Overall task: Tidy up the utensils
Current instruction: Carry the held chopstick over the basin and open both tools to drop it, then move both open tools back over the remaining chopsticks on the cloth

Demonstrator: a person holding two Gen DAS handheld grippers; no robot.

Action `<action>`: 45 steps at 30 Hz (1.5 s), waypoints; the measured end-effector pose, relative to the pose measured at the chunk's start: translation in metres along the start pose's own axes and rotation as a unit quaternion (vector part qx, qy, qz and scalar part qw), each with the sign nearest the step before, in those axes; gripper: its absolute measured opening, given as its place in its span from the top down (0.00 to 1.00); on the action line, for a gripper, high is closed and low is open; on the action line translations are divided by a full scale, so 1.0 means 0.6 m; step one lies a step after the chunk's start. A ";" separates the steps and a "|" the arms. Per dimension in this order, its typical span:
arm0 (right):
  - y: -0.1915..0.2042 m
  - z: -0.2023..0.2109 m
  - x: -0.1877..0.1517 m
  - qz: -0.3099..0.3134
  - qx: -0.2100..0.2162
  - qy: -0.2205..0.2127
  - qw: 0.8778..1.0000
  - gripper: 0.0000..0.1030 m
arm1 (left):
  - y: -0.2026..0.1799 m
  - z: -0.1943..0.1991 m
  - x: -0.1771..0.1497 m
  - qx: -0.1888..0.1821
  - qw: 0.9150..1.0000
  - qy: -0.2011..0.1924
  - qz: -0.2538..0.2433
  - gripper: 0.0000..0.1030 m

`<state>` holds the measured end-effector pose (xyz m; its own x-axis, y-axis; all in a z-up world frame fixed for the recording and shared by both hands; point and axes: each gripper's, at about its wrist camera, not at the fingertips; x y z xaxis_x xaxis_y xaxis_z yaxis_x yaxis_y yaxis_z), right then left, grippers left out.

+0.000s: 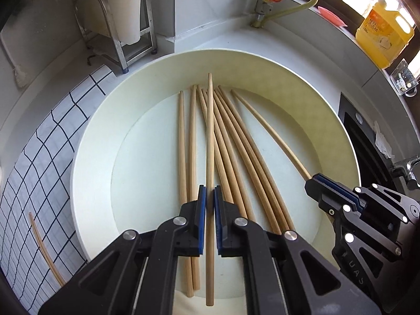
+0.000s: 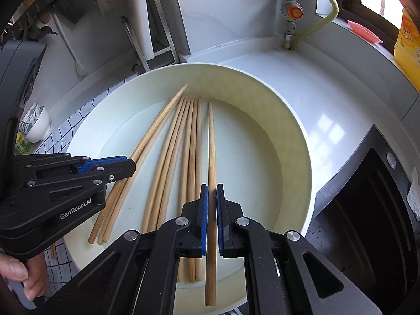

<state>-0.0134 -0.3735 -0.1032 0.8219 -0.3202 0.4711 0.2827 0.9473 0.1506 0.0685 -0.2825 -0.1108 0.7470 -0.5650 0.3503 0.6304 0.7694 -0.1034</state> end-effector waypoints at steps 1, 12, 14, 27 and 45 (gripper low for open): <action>-0.001 -0.002 0.000 0.000 0.001 0.002 1.000 0.94 | 0.001 -0.002 0.001 0.002 1.000 0.001 0.000 0.93; -0.012 0.017 0.007 -0.006 -0.006 -0.014 1.000 0.77 | 0.017 0.035 0.002 0.026 0.999 -0.022 0.014 0.63; -0.012 0.023 0.007 -0.005 -0.005 -0.018 1.000 0.76 | 0.020 0.043 0.001 0.027 0.999 -0.027 0.016 0.61; 0.030 0.070 -0.004 0.017 0.007 -0.036 0.999 0.73 | 0.053 0.117 -0.040 0.040 0.997 -0.057 0.036 0.59; 0.191 0.107 -0.022 0.096 0.055 -0.048 0.993 0.58 | 0.190 0.219 -0.144 0.076 0.985 -0.098 0.119 0.49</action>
Point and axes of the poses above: each gripper's, at about its wrist camera, not at the fingertips, and z roughly against the way its jaws point, y to its left, x to its top
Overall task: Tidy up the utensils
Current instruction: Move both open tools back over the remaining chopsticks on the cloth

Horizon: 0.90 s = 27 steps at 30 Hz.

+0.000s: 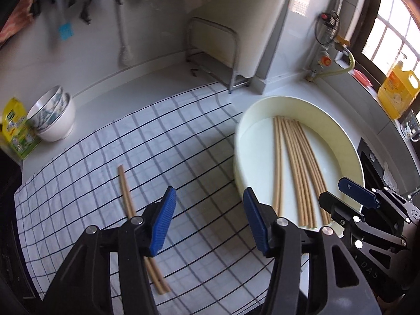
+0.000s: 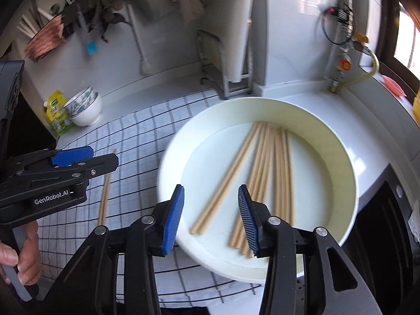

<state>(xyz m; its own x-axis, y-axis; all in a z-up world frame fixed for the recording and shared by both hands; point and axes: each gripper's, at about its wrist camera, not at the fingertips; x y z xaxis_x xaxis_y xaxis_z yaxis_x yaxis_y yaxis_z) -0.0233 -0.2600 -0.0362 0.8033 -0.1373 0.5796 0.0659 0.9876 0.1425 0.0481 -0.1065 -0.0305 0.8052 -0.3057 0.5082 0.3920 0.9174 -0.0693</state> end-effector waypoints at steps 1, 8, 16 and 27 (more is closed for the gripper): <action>0.011 -0.003 0.001 0.007 0.004 0.001 1.000 0.58 | 0.014 0.003 -0.004 0.003 1.000 0.000 0.007 0.49; 0.102 -0.024 0.006 0.052 0.034 0.009 0.998 0.56 | 0.105 0.022 -0.037 0.029 0.998 -0.001 0.060 0.46; 0.187 -0.066 -0.009 0.094 0.059 0.032 0.993 0.50 | 0.207 0.020 -0.093 0.063 0.991 0.014 0.116 0.42; 0.263 -0.161 -0.065 0.104 0.075 0.078 0.989 0.49 | 0.303 -0.015 -0.165 0.086 0.984 0.037 0.150 0.38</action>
Point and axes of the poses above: each gripper's, at about its wrist camera, not at the fingertips, and z roughly against the way its jaws point, y to its left, x to its top
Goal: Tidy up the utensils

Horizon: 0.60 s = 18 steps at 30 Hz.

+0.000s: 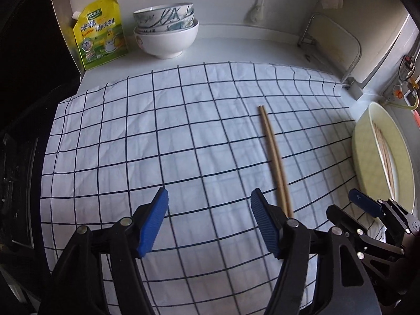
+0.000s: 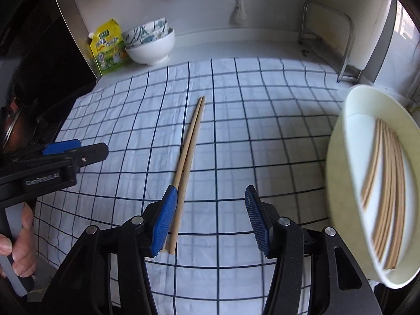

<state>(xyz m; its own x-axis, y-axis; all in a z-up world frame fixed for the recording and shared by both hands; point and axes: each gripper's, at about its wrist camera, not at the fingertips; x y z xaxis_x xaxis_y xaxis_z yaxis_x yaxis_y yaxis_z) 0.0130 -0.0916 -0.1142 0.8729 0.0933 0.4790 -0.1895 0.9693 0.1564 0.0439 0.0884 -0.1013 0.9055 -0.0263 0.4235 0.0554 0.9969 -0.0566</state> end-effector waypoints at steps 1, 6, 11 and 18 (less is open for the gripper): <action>0.004 -0.011 -0.003 -0.001 -0.002 0.006 1.000 0.49 | 0.005 -0.005 -0.003 0.000 1.000 0.002 -0.001 0.38; 0.014 -0.047 -0.018 -0.009 -0.005 0.017 1.000 0.49 | 0.023 -0.023 -0.015 -0.009 1.000 0.012 -0.004 0.37; 0.025 -0.061 -0.025 -0.006 -0.028 0.018 0.999 0.49 | 0.029 -0.034 -0.021 -0.016 1.000 0.019 -0.012 0.37; 0.034 -0.069 -0.033 0.003 -0.041 0.018 0.999 0.49 | 0.035 -0.036 -0.027 -0.020 1.000 0.019 -0.012 0.37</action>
Point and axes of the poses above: each gripper's, at about its wrist camera, not at the fingertips, and z roughly against the way its jaws point, y to its left, x to its top
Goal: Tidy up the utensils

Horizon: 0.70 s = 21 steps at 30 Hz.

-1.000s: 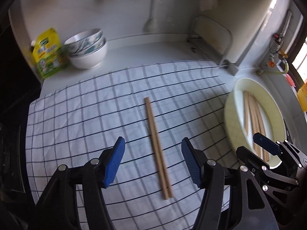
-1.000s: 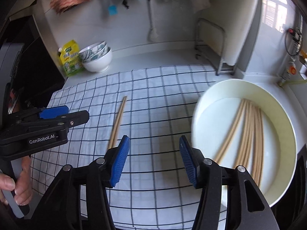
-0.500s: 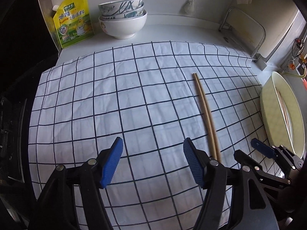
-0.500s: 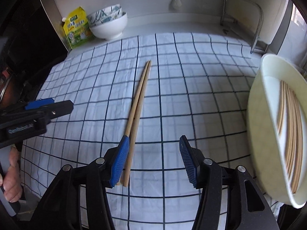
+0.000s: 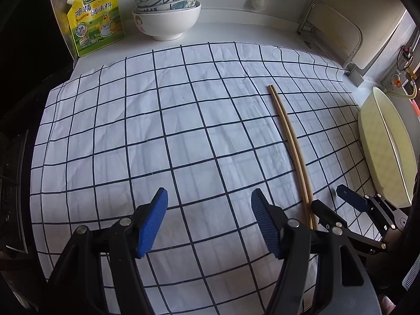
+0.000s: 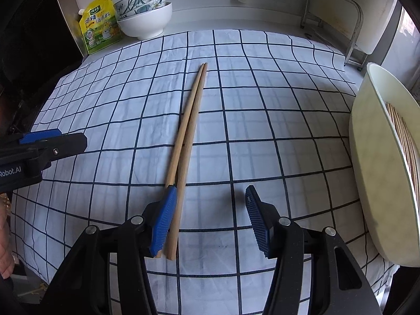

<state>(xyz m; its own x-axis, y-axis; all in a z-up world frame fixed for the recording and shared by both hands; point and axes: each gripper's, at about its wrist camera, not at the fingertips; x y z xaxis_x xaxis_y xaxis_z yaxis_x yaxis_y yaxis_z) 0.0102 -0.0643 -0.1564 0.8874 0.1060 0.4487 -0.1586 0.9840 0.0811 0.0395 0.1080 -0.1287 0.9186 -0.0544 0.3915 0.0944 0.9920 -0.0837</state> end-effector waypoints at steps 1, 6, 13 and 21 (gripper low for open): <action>0.002 0.000 0.000 0.002 -0.002 -0.001 1.000 0.49 | 0.000 0.000 -0.001 0.000 1.000 0.000 0.000 0.37; 0.014 -0.004 -0.002 0.015 -0.009 -0.001 1.000 0.50 | -0.003 -0.002 -0.003 -0.001 1.000 0.000 -0.003 0.37; 0.024 -0.004 -0.004 0.033 -0.012 -0.009 0.999 0.89 | -0.021 -0.005 -0.005 -0.006 1.000 0.002 -0.009 0.36; -0.004 0.001 -0.010 0.016 -0.015 -0.012 1.000 0.94 | -0.060 -0.021 -0.003 -0.010 1.000 0.002 -0.018 0.32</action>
<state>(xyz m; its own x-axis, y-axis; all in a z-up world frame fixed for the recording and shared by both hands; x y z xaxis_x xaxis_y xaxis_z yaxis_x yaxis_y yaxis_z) 0.0046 -0.0676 -0.1586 0.8714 0.1337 0.4720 -0.1731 0.9841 0.0408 0.0391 0.0709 -0.1378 0.9160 -0.0908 0.3908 0.1357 0.9868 -0.0886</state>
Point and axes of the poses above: each gripper's, at about its wrist camera, not at the fingertips, and z roughly against the way its jaws point, y to its left, x to its top
